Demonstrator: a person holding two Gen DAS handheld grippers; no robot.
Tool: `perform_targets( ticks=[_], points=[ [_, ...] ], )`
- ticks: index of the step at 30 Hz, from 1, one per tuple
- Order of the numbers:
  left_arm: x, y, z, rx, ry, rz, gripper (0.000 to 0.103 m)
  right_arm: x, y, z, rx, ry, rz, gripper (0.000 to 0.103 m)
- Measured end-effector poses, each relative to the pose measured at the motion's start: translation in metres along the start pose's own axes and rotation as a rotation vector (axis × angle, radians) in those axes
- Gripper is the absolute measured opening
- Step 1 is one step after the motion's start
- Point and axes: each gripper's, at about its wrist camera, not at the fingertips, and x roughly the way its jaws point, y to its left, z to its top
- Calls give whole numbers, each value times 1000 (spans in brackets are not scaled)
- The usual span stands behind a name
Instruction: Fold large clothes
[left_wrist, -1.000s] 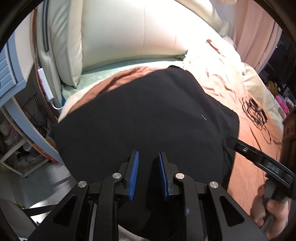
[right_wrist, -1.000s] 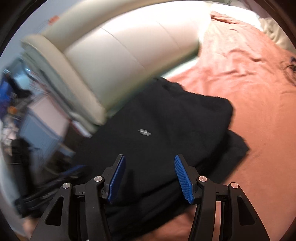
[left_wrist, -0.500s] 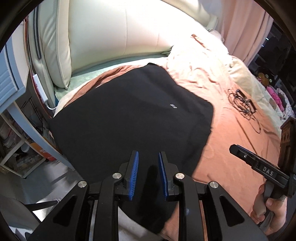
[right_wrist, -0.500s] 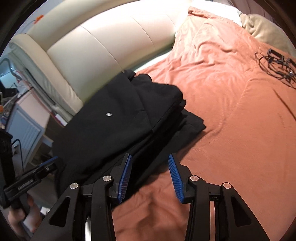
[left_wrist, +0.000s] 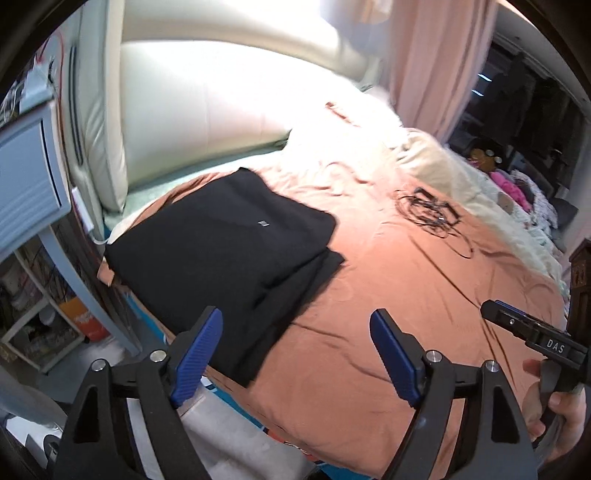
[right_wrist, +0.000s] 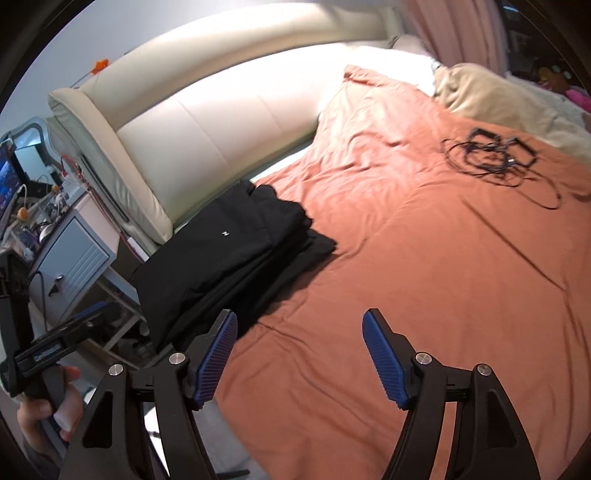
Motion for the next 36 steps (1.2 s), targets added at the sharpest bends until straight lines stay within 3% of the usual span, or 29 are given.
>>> perform_targets(
  ticks=[4, 7, 16, 25, 28, 36],
  points=[
    [-29, -22, -12, 26, -27, -39, 86, -41, -4, -13, -1, -34, -50, 92],
    [-50, -37, -22, 54, -79, -36, 100, -74, -10, -26, 7, -68, -73, 103],
    [-96, -75, -57, 124, -103, -95, 102, -152, -18, -73, 12, -118, -124, 103],
    [-144, -110, -110, 220, -127, -152, 102, -240, -9, -134, -29, -213, -236, 103],
    [-157, -118, -127, 246, -130, -177, 102, -262, -9, -156, -39, -237, -288, 103],
    [-196, -127, -174, 285, -182, -227, 102, -306, -10, -214, -6, -305, -323, 103]
  ],
)
